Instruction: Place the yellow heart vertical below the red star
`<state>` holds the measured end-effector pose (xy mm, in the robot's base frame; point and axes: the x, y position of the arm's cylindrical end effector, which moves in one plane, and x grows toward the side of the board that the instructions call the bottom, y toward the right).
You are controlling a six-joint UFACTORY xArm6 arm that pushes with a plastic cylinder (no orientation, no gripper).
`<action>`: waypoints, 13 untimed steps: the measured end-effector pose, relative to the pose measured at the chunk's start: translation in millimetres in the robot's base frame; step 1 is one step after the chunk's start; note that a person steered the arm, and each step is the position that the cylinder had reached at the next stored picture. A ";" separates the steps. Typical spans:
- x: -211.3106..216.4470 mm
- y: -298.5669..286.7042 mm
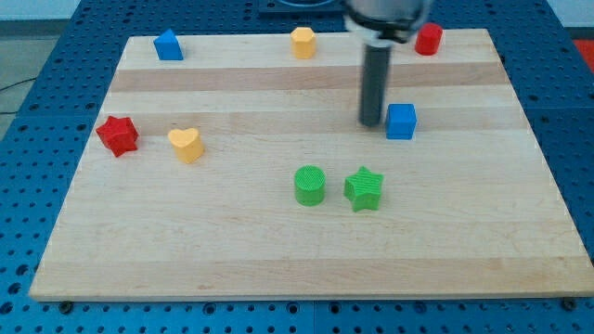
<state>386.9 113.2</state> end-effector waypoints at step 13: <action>138.0 -243.7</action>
<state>524.9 -130.5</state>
